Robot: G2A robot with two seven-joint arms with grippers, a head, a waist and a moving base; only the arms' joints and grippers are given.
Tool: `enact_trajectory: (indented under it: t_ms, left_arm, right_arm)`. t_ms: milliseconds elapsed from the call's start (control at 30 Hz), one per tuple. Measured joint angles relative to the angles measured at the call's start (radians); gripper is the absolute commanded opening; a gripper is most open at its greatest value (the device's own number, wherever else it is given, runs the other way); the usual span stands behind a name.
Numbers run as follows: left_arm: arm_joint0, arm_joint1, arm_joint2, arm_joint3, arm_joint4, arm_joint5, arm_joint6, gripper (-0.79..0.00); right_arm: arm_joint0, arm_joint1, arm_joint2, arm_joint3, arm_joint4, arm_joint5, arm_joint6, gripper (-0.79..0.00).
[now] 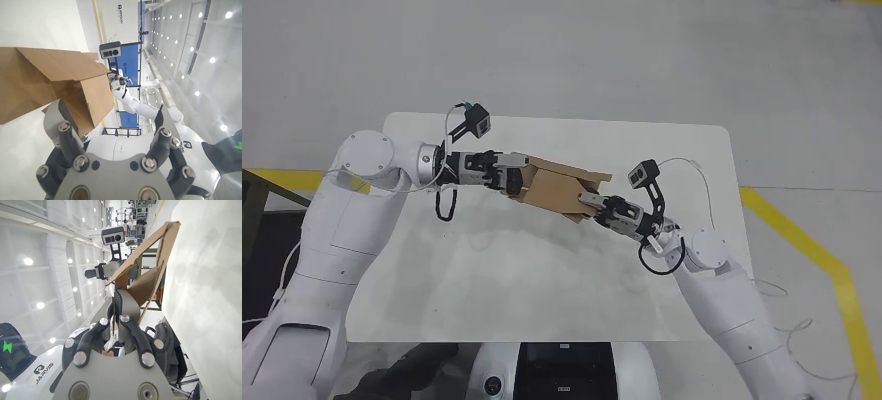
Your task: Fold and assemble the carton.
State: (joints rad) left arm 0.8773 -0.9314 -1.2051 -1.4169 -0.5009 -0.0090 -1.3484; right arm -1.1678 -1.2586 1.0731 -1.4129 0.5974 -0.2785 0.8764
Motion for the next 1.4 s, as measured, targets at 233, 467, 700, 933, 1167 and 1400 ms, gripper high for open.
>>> enact_trajectory:
  t_ms: [233, 467, 700, 933, 1167, 1400]
  left_arm:
    - [-0.014, 0.0, 0.015, 0.017, -0.012, 0.049, -0.033, 0.0]
    - [-0.042, -0.011, 0.05, 0.058, -0.06, 0.059, -0.069, 0.0]
    - [-0.064, -0.021, 0.082, 0.086, -0.102, 0.048, -0.097, 0.0]
    - [-0.077, -0.029, 0.101, 0.101, -0.134, 0.031, -0.121, -0.496]
    - [-0.077, -0.033, 0.104, 0.111, -0.157, 0.015, -0.12, -0.566]
    - [-0.075, -0.034, 0.11, 0.108, -0.129, 0.009, -0.097, -0.585]
  right_arm:
    - [0.005, -0.004, -0.003, 0.012, 0.013, -0.011, -0.001, -0.785]
    - [0.019, -0.009, -0.016, 0.034, 0.055, 0.01, 0.044, -0.785]
    - [0.027, -0.016, -0.032, 0.044, 0.075, 0.023, 0.049, -0.785]
    - [0.031, -0.024, -0.043, 0.054, 0.109, 0.036, 0.041, -0.785]
    - [0.029, -0.029, -0.046, 0.061, 0.131, 0.044, 0.03, -0.785]
    - [0.03, -0.032, -0.047, 0.063, 0.124, 0.054, 0.019, -0.785]
